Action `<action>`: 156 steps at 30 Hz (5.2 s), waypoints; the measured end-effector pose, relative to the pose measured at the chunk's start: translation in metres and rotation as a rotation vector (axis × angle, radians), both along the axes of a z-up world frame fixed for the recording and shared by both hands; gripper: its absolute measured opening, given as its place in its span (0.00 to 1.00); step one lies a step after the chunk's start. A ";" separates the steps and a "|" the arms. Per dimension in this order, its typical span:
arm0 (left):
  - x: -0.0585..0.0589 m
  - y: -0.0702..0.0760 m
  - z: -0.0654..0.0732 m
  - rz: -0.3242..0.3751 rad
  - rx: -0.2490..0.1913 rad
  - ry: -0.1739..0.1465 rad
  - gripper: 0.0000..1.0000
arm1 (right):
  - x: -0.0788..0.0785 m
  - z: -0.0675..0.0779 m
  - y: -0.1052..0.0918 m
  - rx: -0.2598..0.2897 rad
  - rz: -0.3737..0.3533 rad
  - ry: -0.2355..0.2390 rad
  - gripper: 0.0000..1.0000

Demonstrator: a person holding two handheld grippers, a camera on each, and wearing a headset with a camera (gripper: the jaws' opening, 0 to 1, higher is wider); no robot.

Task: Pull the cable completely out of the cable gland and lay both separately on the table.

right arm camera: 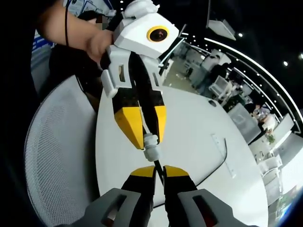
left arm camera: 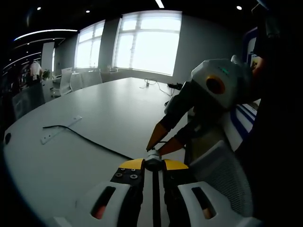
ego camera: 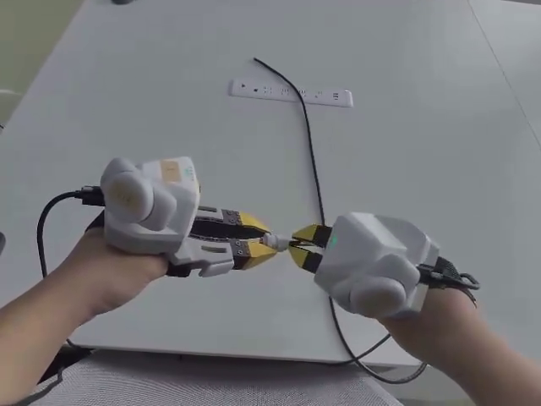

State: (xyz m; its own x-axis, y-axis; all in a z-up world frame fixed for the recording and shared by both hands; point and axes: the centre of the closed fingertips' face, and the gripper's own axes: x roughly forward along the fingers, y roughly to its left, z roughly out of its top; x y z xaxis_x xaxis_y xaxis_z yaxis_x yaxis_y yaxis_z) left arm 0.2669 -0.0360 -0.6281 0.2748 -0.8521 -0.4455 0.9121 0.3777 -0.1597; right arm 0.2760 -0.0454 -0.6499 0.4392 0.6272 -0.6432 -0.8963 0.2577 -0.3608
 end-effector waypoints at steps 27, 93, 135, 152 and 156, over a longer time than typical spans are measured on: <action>0.003 0.004 0.003 0.004 -0.005 -0.024 0.15 | 0.019 -0.026 -0.032 0.135 -0.276 0.232 0.01; 0.005 0.006 -0.002 0.005 -0.010 0.004 0.15 | 0.000 -0.016 -0.006 0.025 -0.037 0.060 0.16; 0.000 0.016 -0.002 -0.036 -0.010 -0.017 0.15 | 0.002 -0.022 0.006 0.078 -0.127 0.139 0.00; -0.001 0.023 -0.002 -0.036 -0.024 -0.021 0.15 | 0.003 -0.045 -0.016 0.031 -0.212 0.162 0.00; -0.001 0.023 -0.001 -0.034 -0.033 -0.016 0.15 | 0.005 -0.046 -0.021 0.030 -0.226 0.165 0.00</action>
State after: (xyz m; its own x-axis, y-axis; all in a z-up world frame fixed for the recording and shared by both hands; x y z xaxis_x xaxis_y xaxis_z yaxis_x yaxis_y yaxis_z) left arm 0.2657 -0.0135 -0.6295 0.2526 -0.8752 -0.4125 0.9266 0.3415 -0.1572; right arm 0.2809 -0.0662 -0.6956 0.4614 0.5450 -0.7000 -0.8606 0.4665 -0.2041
